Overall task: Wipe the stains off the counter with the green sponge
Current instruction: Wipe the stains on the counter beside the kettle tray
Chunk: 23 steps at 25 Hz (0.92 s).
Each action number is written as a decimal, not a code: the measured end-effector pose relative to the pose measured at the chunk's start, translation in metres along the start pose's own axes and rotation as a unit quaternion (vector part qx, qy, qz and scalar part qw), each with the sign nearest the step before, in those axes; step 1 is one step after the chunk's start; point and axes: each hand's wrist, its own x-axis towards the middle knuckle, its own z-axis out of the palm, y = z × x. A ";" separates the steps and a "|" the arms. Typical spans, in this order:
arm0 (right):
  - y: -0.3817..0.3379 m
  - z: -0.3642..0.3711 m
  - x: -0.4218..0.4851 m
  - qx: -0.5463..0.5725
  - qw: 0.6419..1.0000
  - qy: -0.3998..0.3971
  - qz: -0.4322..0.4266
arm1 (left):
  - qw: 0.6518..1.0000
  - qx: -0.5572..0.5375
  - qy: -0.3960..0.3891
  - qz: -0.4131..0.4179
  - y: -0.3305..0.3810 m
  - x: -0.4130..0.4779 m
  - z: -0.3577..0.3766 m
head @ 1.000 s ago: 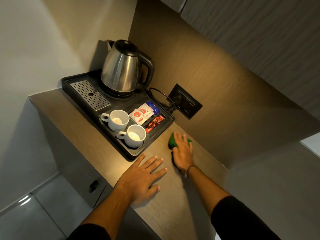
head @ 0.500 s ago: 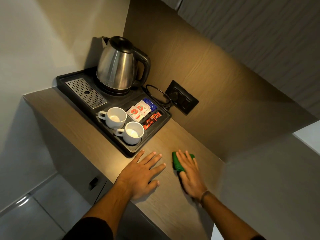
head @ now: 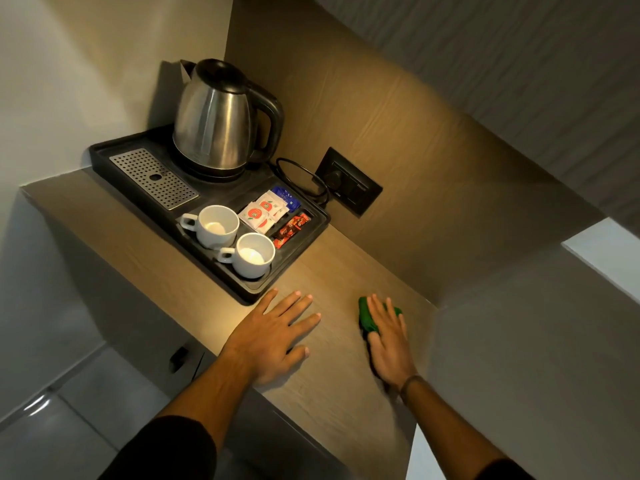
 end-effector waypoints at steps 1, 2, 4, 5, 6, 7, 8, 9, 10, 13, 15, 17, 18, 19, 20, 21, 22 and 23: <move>-0.009 0.000 0.001 0.007 1.000 0.012 0.023 | 1.000 0.001 0.002 0.001 0.000 0.003 -0.001; -0.017 0.006 -0.004 0.016 1.000 0.007 0.008 | 1.000 0.000 0.002 -0.002 -0.001 0.001 0.000; -0.007 0.018 -0.040 0.015 0.998 -0.020 -0.065 | 1.000 -0.002 0.000 -0.001 0.002 -0.003 0.005; 0.004 0.016 -0.054 0.013 0.996 -0.028 -0.086 | 1.000 -0.001 0.002 -0.003 0.001 -0.004 0.006; 0.015 0.009 -0.056 0.015 0.996 -0.029 -0.087 | 1.000 -0.002 0.003 -0.005 0.000 -0.004 0.007; 0.021 0.002 -0.046 0.014 0.997 -0.022 -0.067 | 1.000 -0.004 0.004 -0.006 -0.001 -0.004 0.006; 0.020 -0.003 -0.032 0.012 1.000 -0.007 -0.025 | 1.000 -0.004 0.006 -0.007 -0.003 -0.004 0.004; 0.012 -0.006 -0.021 0.013 1.000 0.007 0.020 | 1.000 -0.004 0.007 -0.004 -0.003 -0.004 0.003; 0.002 -0.005 -0.018 0.015 0.999 0.014 0.048 | 1.000 -0.007 0.007 -0.001 -0.003 -0.003 0.003; 0.001 0.014 -0.047 0.020 0.999 -0.010 -0.029 | 1.000 -0.011 0.007 -0.002 -0.002 -0.004 0.005; 0.023 0.009 -0.069 0.014 0.998 -0.014 -0.067 | 1.000 -0.014 0.008 -0.003 -0.002 -0.004 0.005; 0.033 -0.002 -0.052 0.012 1.000 0.000 -0.028 | 1.000 -0.012 0.008 -0.004 -0.002 -0.004 0.005; 0.030 -0.006 -0.036 0.011 1.000 0.009 0.012 | 1.000 -0.009 0.009 -0.004 -0.002 -0.004 0.004; 0.022 -0.009 -0.020 0.013 0.999 0.016 0.048 | 1.000 -0.006 0.008 -0.002 -0.002 -0.004 0.004; 0.013 -0.009 -0.011 0.016 0.997 0.016 0.069 | 1.000 -0.005 0.007 0.000 -0.002 -0.003 0.004; 0.007 -0.006 -0.011 0.016 0.998 0.011 0.063 | 1.000 -0.005 0.005 0.001 -0.002 -0.003 0.004; 0.007 -0.002 -0.019 0.016 0.999 0.007 0.034 | 1.000 -0.007 0.006 0.000 -0.002 -0.004 0.005; 0.013 0.003 -0.035 0.017 1.000 -0.001 -0.002 | 1.000 -0.009 0.008 -0.001 -0.002 -0.004 0.005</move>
